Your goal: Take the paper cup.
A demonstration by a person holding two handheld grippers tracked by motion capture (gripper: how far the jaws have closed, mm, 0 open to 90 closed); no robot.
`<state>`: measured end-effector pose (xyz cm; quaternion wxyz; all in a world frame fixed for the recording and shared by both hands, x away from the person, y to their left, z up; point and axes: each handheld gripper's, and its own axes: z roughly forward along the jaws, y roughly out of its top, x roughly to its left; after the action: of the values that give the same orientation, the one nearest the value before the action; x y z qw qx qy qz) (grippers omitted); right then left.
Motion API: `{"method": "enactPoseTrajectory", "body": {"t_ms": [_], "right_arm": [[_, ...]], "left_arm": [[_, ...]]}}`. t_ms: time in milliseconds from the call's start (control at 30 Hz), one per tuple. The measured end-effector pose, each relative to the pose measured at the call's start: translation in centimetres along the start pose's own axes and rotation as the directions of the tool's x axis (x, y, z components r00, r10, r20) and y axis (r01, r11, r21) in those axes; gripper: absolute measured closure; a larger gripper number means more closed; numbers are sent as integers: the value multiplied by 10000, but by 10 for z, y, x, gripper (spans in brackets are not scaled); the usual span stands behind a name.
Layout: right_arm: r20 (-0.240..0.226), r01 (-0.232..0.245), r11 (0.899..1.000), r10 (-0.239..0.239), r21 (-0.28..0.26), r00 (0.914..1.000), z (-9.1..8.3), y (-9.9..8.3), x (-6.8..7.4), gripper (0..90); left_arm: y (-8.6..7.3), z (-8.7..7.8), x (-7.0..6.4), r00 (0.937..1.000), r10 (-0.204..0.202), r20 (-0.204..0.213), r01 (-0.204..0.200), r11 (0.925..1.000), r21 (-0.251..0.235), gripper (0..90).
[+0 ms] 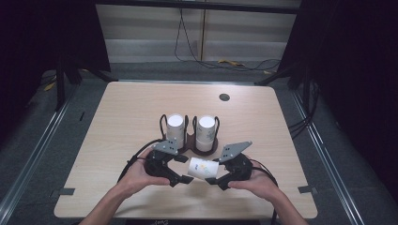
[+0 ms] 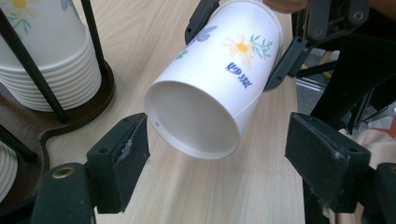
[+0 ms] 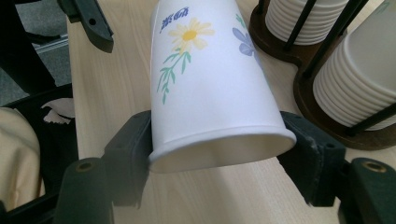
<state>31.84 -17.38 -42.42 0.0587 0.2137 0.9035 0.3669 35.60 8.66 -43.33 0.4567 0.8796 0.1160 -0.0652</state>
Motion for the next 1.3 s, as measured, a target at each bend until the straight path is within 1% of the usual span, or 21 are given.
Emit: {"method": "enactPoseTrajectory", "body": {"t_ms": [67,100,133,167,200,267,300,400,433,567,633,733,867,900,933,967,1033,1100,1133,1233,1300], "right_arm": [[15,90,10000,-90,5,10000,-1,1,1,310],[-98,207,9998,-207,15,9997,-1,1,2,311],[-116,265,9996,-264,69,9996,-1,1,2,311],[-116,265,9996,-264,69,9996,-1,1,2,311],[-172,402,9991,-399,155,9991,0,2,3,311],[-218,453,9988,-448,211,9988,1,3,4,311],[-249,516,9985,-511,206,9984,3,3,4,311],[-373,589,9978,-578,299,9976,4,4,5,310],[-446,712,9963,-691,486,9966,7,4,5,310],[-550,879,9937,-842,700,9949,8,6,6,311],[-550,949,9927,-910,743,9943,9,7,7,311],[-618,1002,9916,-953,814,9935,10,8,7,311],[-701,1146,9880,-1077,1037,9917,13,9,8,311],[-780,1151,9864,-1063,1176,9913,14,9,8,311],[-780,1151,9864,-1063,1176,9913,14,9,8,311],[-809,1236,9849,-1143,1215,9901,15,9,8,311],[-850,1234,9834,-1127,1328,9900,17,8,9,311],[-864,1317,9809,-1202,1430,9890,18,9,10,311],[-901,1445,9783,-1321,1482,9871,18,10,10,310],[-925,1424,9792,-1299,1446,9872,18,11,11,310],[-936,1521,9777,-1395,1450,9858,19,11,12,310]], "left_arm": [[0,1,1,10000,-68,-29,68,10000,36,189],[0,1,1,10000,-65,-40,66,9999,76,179],[0,2,0,10000,41,-77,-39,9997,221,180],[0,2,0,10000,41,-77,-39,9997,221,186],[0,4,-1,9994,303,-162,-295,9984,480,189],[0,5,-1,9995,310,-101,-305,9984,480,193],[0,8,-1,9993,363,-11,-362,9977,575,200],[0,11,-2,9992,390,-16,-388,9968,700,201],[0,11,-3,9988,497,0,-496,9953,831,202],[0,12,-4,9978,665,-5,-661,9926,1017,223],[0,13,-4,9980,637,-62,-628,9929,1010,224],[0,15,-4,9963,860,-51,-849,9900,1129,224],[1,17,-5,9966,826,28,-824,9900,1147,240],[2,17,-6,9957,930,-51,-915,9869,1326,242],[2,18,-6,9952,977,12,-971,9877,1228,242],[2,19,-6,9936,1134,7,-1124,9846,1340,249],[2,20,-8,9937,1118,0,-1107,9840,1396,255],[2,22,-8,9920,1264,54,-1257,9803,1525,251],[1,23,-9,9912,1319,78,-1315,9784,1596,251],[2,24,-9,9902,1391,134,-1394,9760,1674,245],[2,25,-10,9878,1550,148,-1551,9716,1789,244]]}}
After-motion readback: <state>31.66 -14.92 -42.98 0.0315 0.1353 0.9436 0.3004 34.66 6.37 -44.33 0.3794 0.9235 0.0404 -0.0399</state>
